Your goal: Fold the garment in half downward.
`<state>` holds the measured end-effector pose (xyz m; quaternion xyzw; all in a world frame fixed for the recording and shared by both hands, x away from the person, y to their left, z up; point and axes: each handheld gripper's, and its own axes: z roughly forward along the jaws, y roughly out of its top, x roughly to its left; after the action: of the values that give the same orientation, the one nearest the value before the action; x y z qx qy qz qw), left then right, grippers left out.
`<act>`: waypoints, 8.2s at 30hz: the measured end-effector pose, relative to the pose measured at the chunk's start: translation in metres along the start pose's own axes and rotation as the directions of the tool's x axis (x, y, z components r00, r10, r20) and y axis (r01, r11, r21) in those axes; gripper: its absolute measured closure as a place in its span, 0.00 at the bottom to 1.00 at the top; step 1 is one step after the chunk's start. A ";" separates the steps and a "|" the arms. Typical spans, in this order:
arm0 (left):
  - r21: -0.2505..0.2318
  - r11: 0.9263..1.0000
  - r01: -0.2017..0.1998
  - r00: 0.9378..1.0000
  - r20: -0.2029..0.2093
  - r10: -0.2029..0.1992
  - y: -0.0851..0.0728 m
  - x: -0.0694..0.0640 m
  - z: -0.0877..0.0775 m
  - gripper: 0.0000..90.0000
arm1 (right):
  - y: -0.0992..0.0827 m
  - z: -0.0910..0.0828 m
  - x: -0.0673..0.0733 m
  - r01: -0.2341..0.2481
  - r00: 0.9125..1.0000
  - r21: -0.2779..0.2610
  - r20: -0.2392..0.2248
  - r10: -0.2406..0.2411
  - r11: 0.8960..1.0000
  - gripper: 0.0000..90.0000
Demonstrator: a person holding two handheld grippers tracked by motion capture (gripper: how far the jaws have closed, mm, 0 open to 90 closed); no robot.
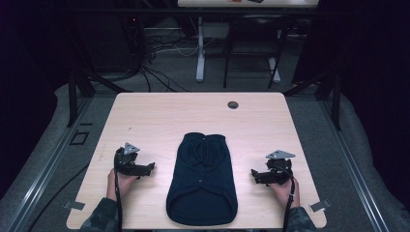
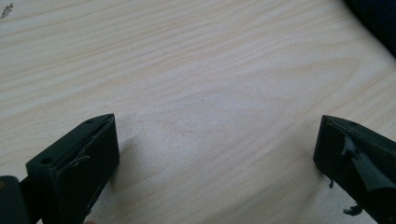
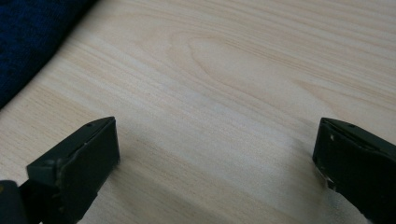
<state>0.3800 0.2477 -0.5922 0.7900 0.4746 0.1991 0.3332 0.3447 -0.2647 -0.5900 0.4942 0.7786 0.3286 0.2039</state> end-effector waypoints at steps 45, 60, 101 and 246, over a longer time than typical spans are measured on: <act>-0.044 0.999 -0.026 0.998 0.048 0.028 0.027 -0.019 -0.003 0.01 | 0.032 -0.007 0.008 0.019 0.992 0.008 -0.127 -0.017 1.000 0.00; -0.040 0.997 -0.067 0.989 0.133 0.072 0.052 -0.039 0.007 0.01 | 0.063 -0.001 0.029 0.058 0.975 0.002 -0.213 -0.056 0.998 0.00; 0.082 0.994 -0.072 0.967 0.249 0.050 0.113 -0.063 0.078 0.01 | 0.130 0.074 0.056 0.083 0.948 0.087 -0.313 -0.052 0.993 0.11; -0.247 0.892 -0.377 0.901 0.125 0.416 0.130 -0.111 -0.025 0.82 | 0.131 -0.015 0.075 0.157 0.921 -0.203 -0.323 -0.218 0.966 0.73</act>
<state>0.3920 0.1155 -0.4820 0.8435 0.2472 0.2436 0.4099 0.3858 -0.1631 -0.4856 0.3328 0.8144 0.4549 0.1381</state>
